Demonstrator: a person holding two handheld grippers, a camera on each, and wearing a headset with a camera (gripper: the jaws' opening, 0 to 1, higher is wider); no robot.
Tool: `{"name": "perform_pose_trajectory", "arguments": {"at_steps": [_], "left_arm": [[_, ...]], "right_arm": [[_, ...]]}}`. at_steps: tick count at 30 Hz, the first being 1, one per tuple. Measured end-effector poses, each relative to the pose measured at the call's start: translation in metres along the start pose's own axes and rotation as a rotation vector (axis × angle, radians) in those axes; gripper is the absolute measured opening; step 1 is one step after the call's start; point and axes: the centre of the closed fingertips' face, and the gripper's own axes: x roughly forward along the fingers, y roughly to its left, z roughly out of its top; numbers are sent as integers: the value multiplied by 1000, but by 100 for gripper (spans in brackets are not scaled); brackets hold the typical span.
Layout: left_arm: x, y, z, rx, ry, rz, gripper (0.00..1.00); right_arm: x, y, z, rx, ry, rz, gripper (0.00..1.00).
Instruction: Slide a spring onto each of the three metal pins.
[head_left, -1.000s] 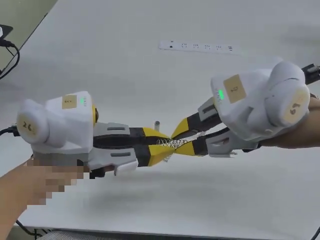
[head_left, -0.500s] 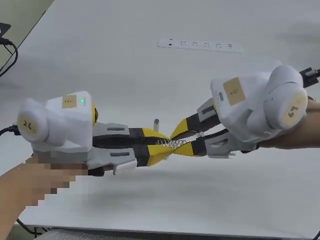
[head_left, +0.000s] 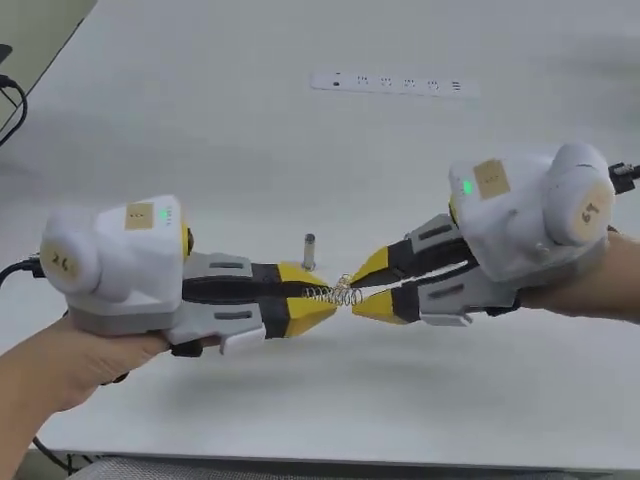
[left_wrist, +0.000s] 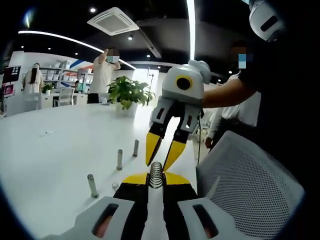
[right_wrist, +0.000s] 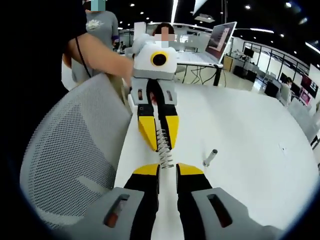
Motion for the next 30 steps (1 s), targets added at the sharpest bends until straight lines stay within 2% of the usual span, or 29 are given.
{"name": "perform_pose_trajectory", "arguments": {"at_steps": [3, 4, 7, 9, 12, 15, 20, 25, 30], "left_arm": [[0, -2, 1, -13, -9, -13, 2], [0, -1, 1, -11, -10, -11, 2], [0, -2, 0, -23, -12, -19, 2], [-1, -3, 1, -33, -14, -26, 2], [-2, -5, 6, -65, -45, -42, 2], [-1, -5, 7, -66, -51, -42, 2], [0, -7, 14, -80, -75, -57, 2], [1, -11, 18, -71, -74, -70, 2], [1, -13, 20, -75, -82, -78, 2]], "right_arm": [[-1, -1, -2, 61, -57, -12, 12], [-2, -1, -4, 106, -72, -9, 12], [-3, -2, -11, 120, -87, -22, 13], [-5, -1, -12, 173, -122, -19, 14], [-7, 1, -10, 199, -159, -16, 15], [-12, 2, 1, 250, -231, -3, 17], [-18, 0, 7, 267, -271, 0, 16], [-19, 5, 12, 257, -277, 21, 15], [-22, 7, 21, 270, -314, 42, 15]]}}
